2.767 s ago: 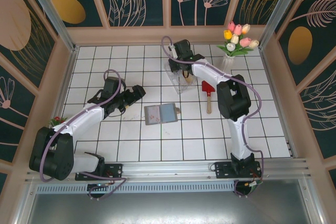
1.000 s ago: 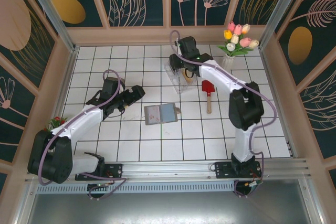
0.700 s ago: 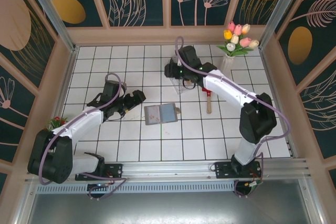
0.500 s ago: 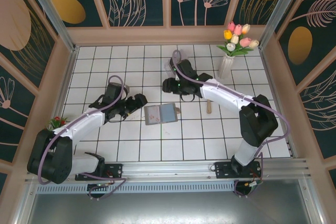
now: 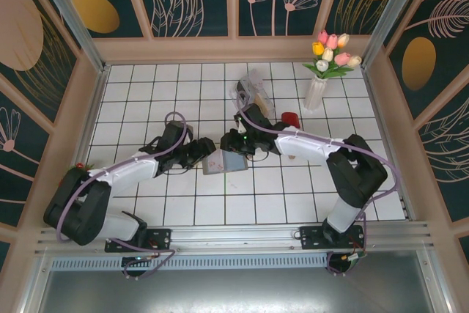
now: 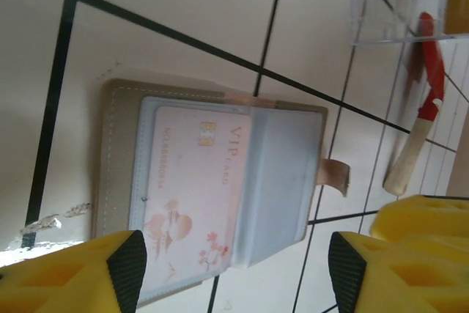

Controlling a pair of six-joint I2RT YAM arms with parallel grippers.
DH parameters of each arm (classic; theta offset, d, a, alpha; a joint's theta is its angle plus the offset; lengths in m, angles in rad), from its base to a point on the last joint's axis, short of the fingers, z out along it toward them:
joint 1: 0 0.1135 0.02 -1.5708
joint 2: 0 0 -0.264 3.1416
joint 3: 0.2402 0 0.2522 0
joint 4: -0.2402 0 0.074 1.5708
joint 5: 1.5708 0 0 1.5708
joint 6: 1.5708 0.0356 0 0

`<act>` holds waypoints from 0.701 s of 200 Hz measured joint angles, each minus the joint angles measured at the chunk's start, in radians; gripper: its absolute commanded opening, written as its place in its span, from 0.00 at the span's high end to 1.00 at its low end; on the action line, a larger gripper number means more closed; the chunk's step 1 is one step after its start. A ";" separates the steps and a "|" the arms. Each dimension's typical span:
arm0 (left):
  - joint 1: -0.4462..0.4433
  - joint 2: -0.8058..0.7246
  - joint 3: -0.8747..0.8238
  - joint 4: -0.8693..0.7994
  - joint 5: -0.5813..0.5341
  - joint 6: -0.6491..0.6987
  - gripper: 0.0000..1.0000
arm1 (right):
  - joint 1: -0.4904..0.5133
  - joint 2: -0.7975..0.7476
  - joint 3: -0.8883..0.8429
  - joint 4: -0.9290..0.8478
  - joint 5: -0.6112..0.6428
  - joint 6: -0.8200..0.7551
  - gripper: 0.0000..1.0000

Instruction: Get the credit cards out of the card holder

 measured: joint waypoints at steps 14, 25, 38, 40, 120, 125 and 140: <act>0.000 0.023 -0.005 0.006 -0.005 -0.013 0.41 | 0.000 0.027 0.000 0.018 -0.008 0.002 0.69; 0.000 0.031 -0.006 0.005 -0.015 -0.021 0.45 | 0.000 0.053 0.000 0.026 -0.012 0.003 0.69; 0.000 0.037 -0.007 0.006 -0.026 -0.024 0.50 | 0.000 0.081 0.000 0.032 -0.012 0.005 0.70; 0.000 0.038 -0.007 0.007 -0.027 -0.024 0.51 | 0.000 0.085 0.000 0.032 -0.012 0.006 0.70; 0.000 0.116 -0.002 0.016 -0.031 -0.022 0.70 | 0.008 0.157 0.001 0.035 -0.019 0.005 0.74; 0.000 0.117 -0.002 0.016 -0.032 -0.021 0.71 | 0.009 0.162 0.002 0.035 -0.019 0.005 0.75; 0.000 0.119 -0.002 0.016 -0.034 -0.018 0.75 | 0.011 0.176 0.006 0.035 -0.019 0.005 0.78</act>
